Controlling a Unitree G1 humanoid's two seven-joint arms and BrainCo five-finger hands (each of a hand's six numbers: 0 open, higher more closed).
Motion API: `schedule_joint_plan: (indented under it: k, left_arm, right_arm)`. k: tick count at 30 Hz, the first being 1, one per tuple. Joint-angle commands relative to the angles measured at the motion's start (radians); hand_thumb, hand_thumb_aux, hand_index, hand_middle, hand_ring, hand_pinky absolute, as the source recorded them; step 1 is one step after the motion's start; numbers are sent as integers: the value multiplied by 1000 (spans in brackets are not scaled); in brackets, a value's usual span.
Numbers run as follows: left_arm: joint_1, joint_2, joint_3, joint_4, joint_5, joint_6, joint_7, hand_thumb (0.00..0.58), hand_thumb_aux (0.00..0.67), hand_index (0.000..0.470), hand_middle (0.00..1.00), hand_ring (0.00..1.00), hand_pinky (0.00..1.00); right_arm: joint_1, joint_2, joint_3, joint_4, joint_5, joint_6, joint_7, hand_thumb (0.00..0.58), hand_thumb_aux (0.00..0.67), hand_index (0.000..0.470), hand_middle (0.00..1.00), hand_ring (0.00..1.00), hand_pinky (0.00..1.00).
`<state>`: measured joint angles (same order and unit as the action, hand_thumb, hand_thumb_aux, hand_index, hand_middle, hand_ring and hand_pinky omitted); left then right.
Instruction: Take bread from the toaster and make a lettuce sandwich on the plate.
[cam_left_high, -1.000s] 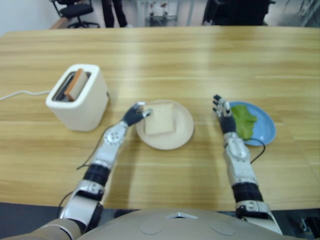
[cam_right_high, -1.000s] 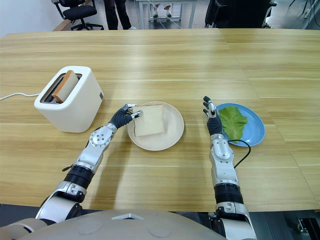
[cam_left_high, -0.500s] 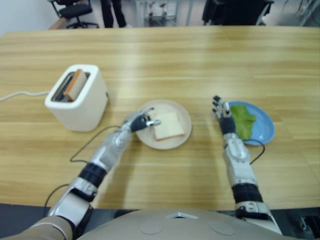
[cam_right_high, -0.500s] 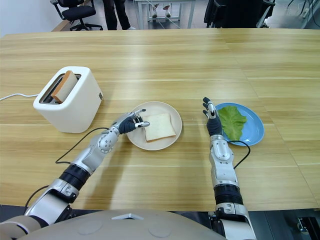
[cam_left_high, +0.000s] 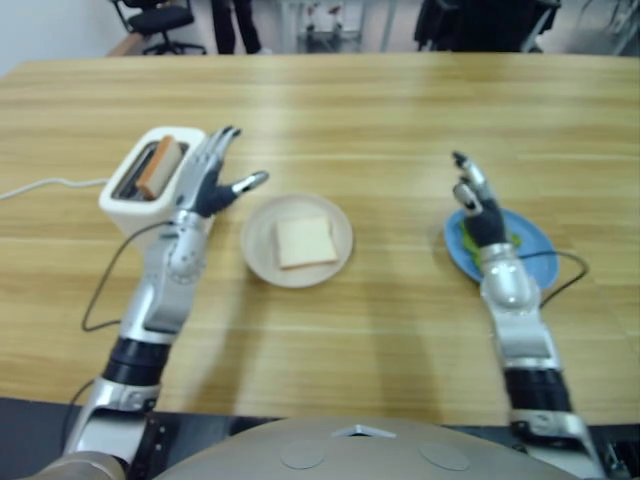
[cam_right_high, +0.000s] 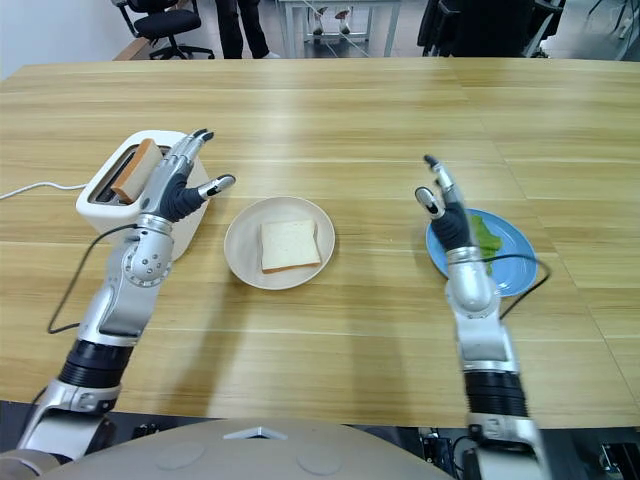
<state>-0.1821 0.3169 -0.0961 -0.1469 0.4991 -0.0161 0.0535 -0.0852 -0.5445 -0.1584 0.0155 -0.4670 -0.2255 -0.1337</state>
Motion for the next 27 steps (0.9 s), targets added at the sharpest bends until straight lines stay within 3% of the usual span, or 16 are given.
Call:
schedule_joint_plan:
  k: [1, 4, 8, 17, 27]
  left_arm:
    - [16, -34, 17, 67, -97, -34, -19, 0, 0, 0, 0, 0, 0]
    - [11, -49, 14, 125, -132, -47, -28, 0, 0, 0, 0, 0, 0]
    - [15, -59, 26, 190, -177, -53, -38, 0, 0, 0, 0, 0, 0]
    - [2, -53, 68, 304, -195, -26, 5, 0, 0, 0, 0, 0, 0]
    - [-33, -44, 77, 461, -164, 30, 64, 0, 0, 0, 0, 0, 0]
  right_arm:
    - [-6, -172, 19, 117, -280, 65, -123, 0, 0, 0, 0, 0, 0]
    - [-43, -303, 124, 289, -456, 121, -177, 0, 0, 0, 0, 0, 0]
    - [-120, -355, 275, 496, -574, 157, -196, 0, 0, 0, 0, 0, 0]
    - [-212, -306, 495, 775, -638, 164, -257, 0, 0, 0, 0, 0, 0]
    - [-280, -265, 603, 908, -612, 157, -313, 0, 0, 0, 0, 0, 0]
